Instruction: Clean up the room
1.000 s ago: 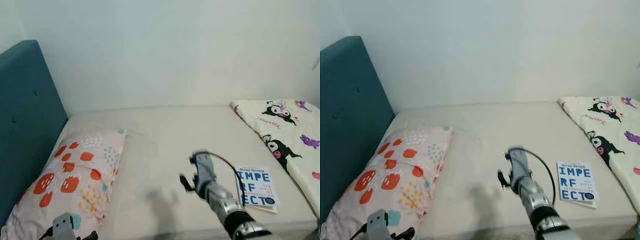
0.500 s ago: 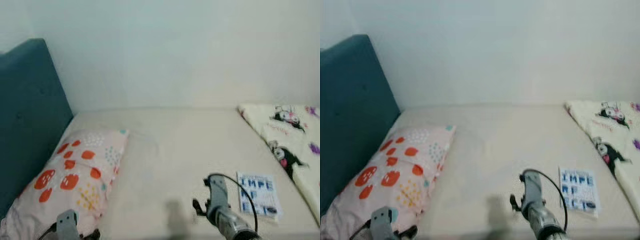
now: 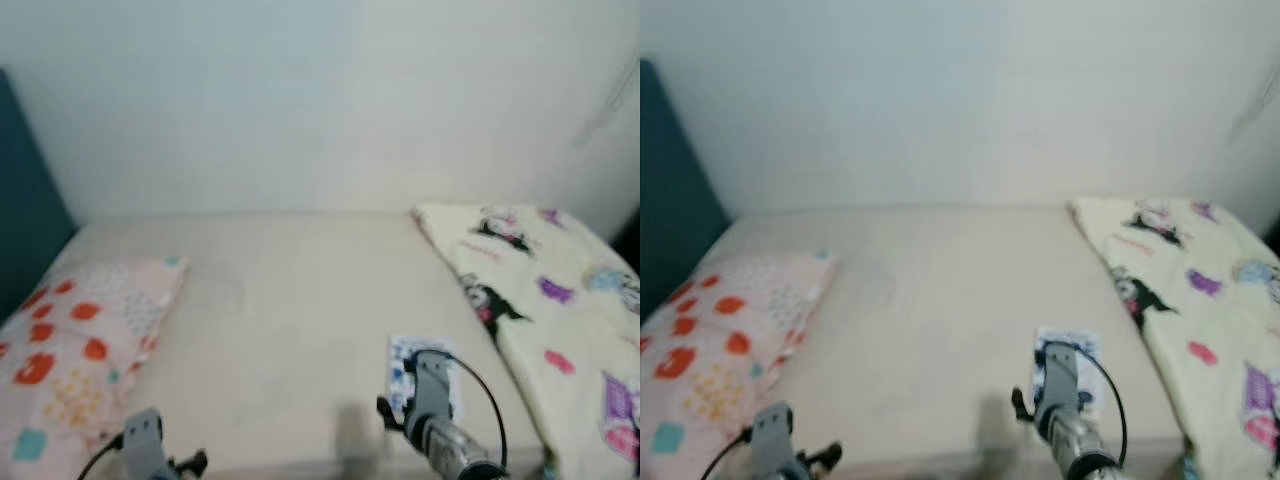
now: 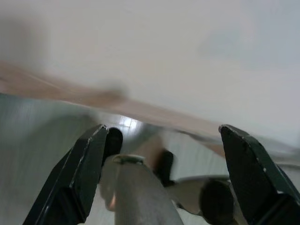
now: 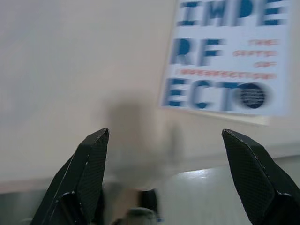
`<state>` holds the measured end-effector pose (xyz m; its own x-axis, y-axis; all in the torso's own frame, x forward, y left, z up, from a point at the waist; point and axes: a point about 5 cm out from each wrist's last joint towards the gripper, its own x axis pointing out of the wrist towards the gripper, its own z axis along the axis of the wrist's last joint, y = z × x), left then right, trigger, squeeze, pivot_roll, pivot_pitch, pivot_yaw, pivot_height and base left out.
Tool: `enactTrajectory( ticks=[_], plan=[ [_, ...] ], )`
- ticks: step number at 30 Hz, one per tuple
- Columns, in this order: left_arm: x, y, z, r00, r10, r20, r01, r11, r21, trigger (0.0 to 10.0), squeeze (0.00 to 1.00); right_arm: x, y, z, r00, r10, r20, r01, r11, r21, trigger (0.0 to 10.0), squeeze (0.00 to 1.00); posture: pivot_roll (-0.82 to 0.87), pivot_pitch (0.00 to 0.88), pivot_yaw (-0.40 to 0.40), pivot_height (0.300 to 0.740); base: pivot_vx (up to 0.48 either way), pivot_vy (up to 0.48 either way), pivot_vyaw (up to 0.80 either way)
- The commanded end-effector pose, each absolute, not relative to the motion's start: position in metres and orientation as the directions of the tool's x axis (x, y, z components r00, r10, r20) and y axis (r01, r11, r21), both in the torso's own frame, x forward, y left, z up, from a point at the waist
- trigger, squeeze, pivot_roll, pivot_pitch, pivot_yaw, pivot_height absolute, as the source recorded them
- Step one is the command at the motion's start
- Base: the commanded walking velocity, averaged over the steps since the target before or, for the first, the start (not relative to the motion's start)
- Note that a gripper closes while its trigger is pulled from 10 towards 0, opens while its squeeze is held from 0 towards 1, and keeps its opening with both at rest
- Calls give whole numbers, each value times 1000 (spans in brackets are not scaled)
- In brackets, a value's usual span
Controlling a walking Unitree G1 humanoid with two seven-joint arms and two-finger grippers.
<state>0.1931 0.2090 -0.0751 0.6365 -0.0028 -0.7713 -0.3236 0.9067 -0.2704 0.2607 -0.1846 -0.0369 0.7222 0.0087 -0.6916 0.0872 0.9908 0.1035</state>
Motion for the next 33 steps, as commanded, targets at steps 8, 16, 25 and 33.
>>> enactTrajectory(
  ticks=[8, 16, 25, 33],
  plan=[
    [186, 208, -79, 614, -11, -789, -312, 915, -256, 10000, 0, 272, -201, -24, 787, -67, -613, 178, 976, 122, 10000, 0, 41, 0, -49, 740, 0, -480, 0],
    [186, 208, -79, 612, -15, -791, -304, 919, -252, 10000, 0, 284, -206, -12, 829, -86, -553, 207, 965, 160, 10000, 0, 40, 0, -43, 740, 0, -480, 0],
    [192, 206, -76, 625, -10, -780, -311, 914, -261, 10000, 0, 288, -201, -8, 851, -53, -523, 189, 959, 209, 10000, 0, 45, 0, -41, 740, 0, -53, 0],
    [192, 212, -76, 626, 20, -779, -305, 926, -221, 10000, 0, 298, -182, 1, 894, 82, -441, 74, 943, 325, 10000, 0, 38, 0, -38, 740, 0, -331, 0]
  ],
)
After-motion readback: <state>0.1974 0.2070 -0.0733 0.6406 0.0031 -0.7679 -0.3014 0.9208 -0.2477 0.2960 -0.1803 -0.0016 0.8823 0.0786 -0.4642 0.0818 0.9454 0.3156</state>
